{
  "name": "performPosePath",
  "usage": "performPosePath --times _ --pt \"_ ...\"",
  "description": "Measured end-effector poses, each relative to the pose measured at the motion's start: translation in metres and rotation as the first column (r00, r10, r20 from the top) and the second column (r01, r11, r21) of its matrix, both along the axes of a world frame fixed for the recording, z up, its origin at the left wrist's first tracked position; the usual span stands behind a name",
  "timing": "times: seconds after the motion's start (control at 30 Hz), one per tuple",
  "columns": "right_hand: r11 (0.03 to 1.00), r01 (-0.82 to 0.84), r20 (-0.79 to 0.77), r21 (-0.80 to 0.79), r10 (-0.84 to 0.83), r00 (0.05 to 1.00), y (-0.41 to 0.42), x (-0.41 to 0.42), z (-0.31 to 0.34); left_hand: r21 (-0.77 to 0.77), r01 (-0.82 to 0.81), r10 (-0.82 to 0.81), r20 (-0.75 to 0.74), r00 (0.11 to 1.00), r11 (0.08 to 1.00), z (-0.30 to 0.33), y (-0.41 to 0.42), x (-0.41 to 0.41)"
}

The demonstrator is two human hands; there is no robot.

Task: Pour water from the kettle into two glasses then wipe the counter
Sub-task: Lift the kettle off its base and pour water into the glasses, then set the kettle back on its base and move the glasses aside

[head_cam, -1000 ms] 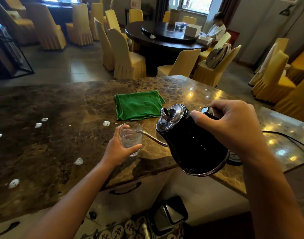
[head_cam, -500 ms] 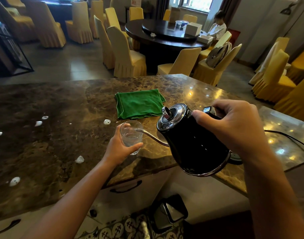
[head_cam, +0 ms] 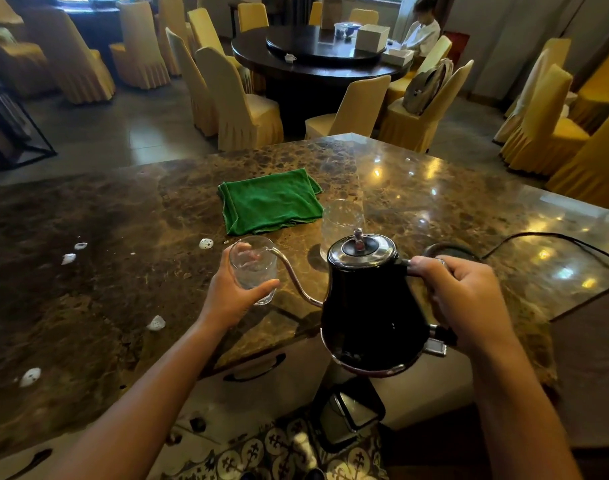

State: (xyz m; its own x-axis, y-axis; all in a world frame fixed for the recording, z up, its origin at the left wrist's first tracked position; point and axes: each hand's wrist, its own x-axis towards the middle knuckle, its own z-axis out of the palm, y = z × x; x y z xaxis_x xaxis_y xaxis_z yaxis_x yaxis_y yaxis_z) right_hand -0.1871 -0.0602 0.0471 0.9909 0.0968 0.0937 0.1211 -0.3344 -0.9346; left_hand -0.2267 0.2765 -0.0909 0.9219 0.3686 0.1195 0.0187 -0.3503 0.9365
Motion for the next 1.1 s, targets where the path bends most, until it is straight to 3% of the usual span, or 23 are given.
performPosePath --times 0.13,0.63,0.7,0.8,0.87,0.93,1.0,1.1 --pt "0.995 -0.010 -0.089 0.103 0.019 0.996 0.002 -0.005 -0.011 -0.001 -0.004 0.004 0.001 1.000 1.000 0.002 -0.001 -0.001" --pt "0.958 0.000 -0.091 0.288 0.027 0.996 0.002 -0.014 -0.011 0.011 0.068 -0.066 -0.120 0.991 0.998 0.019 0.006 -0.024" --pt "0.948 -0.005 -0.057 0.317 0.025 0.998 0.001 -0.013 -0.011 0.038 -0.050 0.050 -0.009 0.999 0.998 0.031 0.006 -0.043" --pt "0.945 0.011 -0.011 0.326 -0.008 1.000 0.001 -0.016 -0.009 0.061 -0.260 0.236 0.262 0.936 0.964 0.066 -0.018 -0.062" --pt "0.955 0.011 0.030 0.298 -0.020 0.999 0.000 -0.018 -0.008 0.213 -0.242 0.158 0.347 0.924 0.947 0.094 -0.046 -0.060" --pt "0.956 0.015 0.048 0.293 -0.030 0.998 0.002 -0.021 -0.006 0.342 -0.116 -0.037 0.409 0.912 0.933 0.111 -0.077 -0.049" --pt "0.943 0.023 0.031 0.331 -0.035 0.999 0.002 -0.025 -0.004 0.362 0.008 -0.171 0.420 0.891 0.932 0.123 -0.104 -0.036" --pt "0.926 0.043 0.012 0.375 -0.051 0.999 -0.001 -0.031 0.001 0.313 0.131 -0.243 0.353 0.903 0.941 0.138 -0.132 -0.023"
